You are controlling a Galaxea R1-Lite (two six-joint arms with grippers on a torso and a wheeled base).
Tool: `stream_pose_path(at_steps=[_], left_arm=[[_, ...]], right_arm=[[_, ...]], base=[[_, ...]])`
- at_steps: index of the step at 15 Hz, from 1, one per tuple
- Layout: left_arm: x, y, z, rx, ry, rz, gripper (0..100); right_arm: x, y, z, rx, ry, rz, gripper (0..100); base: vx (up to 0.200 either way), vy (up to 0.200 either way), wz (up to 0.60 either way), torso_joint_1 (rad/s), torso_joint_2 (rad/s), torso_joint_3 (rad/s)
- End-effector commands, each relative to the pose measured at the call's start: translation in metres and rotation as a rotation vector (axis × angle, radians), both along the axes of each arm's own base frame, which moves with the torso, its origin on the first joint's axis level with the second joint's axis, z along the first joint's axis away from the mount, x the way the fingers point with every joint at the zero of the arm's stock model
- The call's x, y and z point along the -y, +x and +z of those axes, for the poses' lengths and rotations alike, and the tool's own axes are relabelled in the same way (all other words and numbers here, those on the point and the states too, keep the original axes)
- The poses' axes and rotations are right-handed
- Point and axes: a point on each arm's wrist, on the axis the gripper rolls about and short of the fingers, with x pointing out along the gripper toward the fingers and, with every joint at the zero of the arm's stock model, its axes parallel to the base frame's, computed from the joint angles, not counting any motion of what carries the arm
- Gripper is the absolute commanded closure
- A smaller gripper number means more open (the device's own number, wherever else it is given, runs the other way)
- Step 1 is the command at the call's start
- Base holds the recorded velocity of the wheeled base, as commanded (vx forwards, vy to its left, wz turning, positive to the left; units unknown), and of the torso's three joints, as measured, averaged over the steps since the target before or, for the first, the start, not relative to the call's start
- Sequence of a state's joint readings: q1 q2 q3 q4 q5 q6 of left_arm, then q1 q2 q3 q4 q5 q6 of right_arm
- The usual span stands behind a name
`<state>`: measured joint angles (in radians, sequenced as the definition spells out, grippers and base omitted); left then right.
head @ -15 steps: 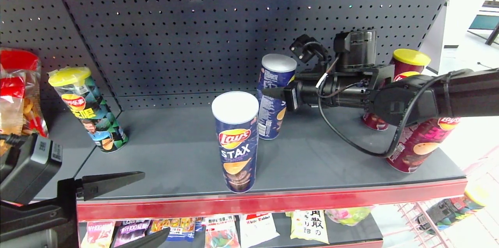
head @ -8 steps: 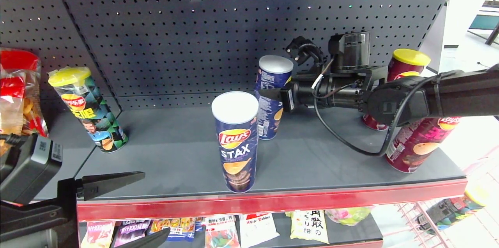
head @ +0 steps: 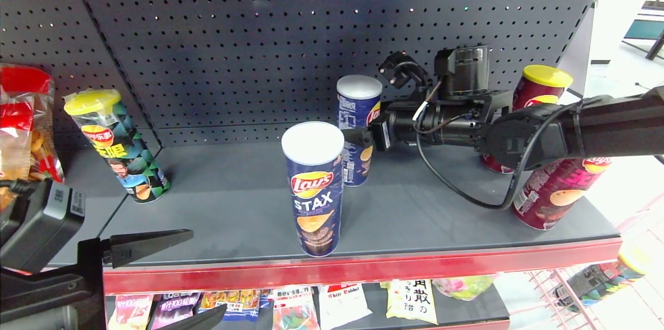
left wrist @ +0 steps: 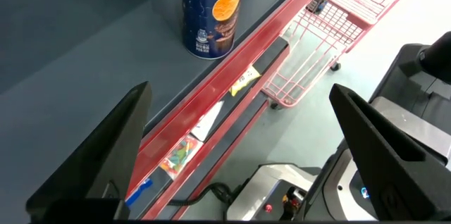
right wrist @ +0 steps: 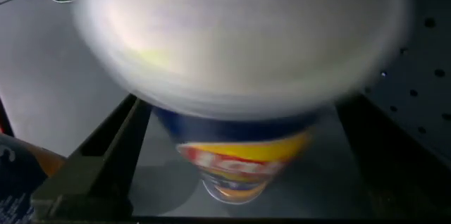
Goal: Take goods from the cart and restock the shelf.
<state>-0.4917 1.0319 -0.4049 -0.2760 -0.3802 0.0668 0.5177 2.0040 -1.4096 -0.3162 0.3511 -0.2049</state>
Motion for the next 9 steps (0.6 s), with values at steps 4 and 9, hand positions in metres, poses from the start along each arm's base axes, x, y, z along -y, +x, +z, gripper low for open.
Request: stream_pose_path(at_steps=[4, 9], left_arm=[[-0.003, 0.007, -0.001, -0.013, 0.007, 0.043, 0], [-0.006, 0.029, -0.004, -0.06, 0.03, 0.125, 0]], right_arm=[[0.025, -0.041, 0.013, -0.008, -0.022, -0.07, 0], [0.058, -0.094, 0.018, -0.015, -0.043, -0.131, 0]], base=[[0.0, 0.0, 0.0, 0.0, 0.0, 0.0], [0.0, 0.0, 0.0, 0.0, 0.0, 0.0]])
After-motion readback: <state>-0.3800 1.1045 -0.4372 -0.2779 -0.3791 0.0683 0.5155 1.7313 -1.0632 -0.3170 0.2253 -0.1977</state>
